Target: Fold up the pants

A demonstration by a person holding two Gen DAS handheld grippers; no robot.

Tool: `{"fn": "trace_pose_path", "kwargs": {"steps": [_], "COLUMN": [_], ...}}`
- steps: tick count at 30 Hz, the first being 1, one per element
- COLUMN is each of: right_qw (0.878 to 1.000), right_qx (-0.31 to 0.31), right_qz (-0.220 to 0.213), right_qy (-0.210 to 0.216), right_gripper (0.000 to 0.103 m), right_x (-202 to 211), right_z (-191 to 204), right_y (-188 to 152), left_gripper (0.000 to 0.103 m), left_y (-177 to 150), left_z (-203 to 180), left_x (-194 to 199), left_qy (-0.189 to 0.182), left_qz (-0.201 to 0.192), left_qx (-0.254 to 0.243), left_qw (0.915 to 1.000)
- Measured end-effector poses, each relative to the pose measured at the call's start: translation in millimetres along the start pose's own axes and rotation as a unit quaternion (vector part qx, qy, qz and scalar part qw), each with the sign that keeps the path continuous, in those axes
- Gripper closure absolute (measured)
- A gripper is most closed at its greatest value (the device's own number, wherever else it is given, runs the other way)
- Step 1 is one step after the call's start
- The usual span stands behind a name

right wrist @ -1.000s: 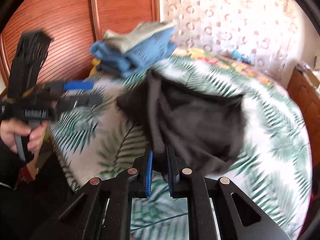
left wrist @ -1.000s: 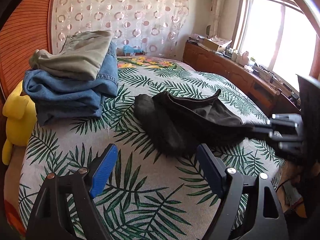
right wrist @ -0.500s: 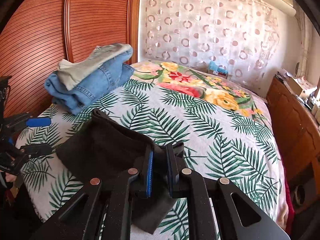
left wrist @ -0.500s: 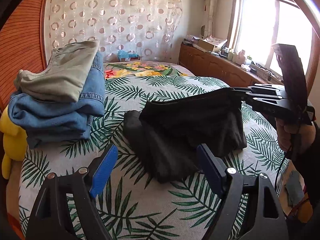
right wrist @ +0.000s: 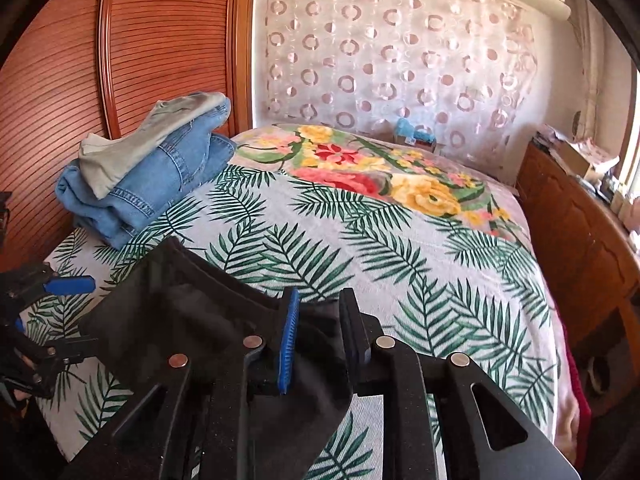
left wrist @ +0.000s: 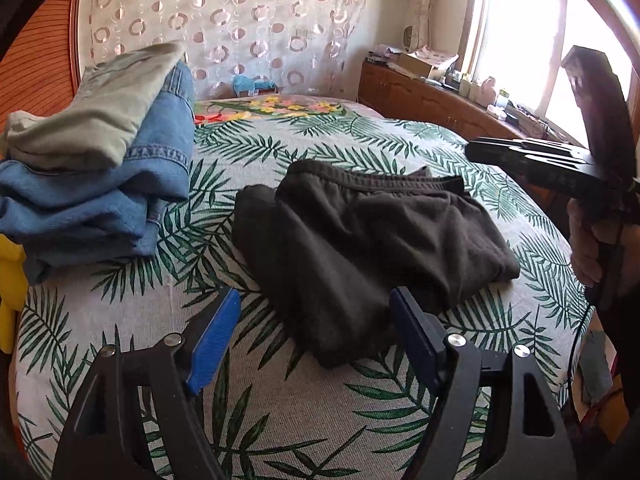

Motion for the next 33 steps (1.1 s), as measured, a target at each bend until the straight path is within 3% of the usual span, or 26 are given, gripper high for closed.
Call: {"fn": "trace_pose_path", "kwargs": {"steps": [5,17,25,26,27,28,33], "right_qw": [1.0,0.996,0.995,0.995,0.995,0.996,0.998], "right_qx": [-0.016,-0.048,-0.04,-0.037,-0.034,-0.03,-0.035], "right_qz": [0.012,0.055,0.084,0.084,0.082,0.077,0.042], "right_qy": [0.006,0.041,0.04,0.039,0.041,0.045,0.023], "right_gripper": [0.073,0.071,0.071,0.073,0.094,0.097,0.098], "right_x": [19,56,40,39,39,40,57], "right_z": [-5,5,4,3,2,2,-20], "right_y": [-22,-79,-91,-91,-90,-89,-77], "left_gripper": [0.026,0.026,0.026,0.026,0.026,0.026,0.026], "left_y": [-5,-8,-6,-6,-7,-7,-7], "left_z": [1,3,6,6,6,5,5], "left_x": [-5,-8,-11,-11,-12,-12,-11], "left_qy": [0.002,0.008,0.01,0.01,0.01,0.01,0.012], "left_qz": [0.007,0.013,0.016,0.016,0.016,0.017,0.016], "left_qx": [0.004,0.003,0.009,0.009,0.009,0.008,0.007], "left_qw": [1.0,0.9999,0.9998,0.9998,0.9998,0.9998,0.9998]}}
Point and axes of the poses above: each gripper's, at about its wrist camera, not at the fingertips, and x roughly against the way its jaws point, z to its left, y to its top, the point moved 7 cm from there along -x, roughly the way its jaws point, and after that the axes turned 3 degrees about -z, right-handed, at the moved point
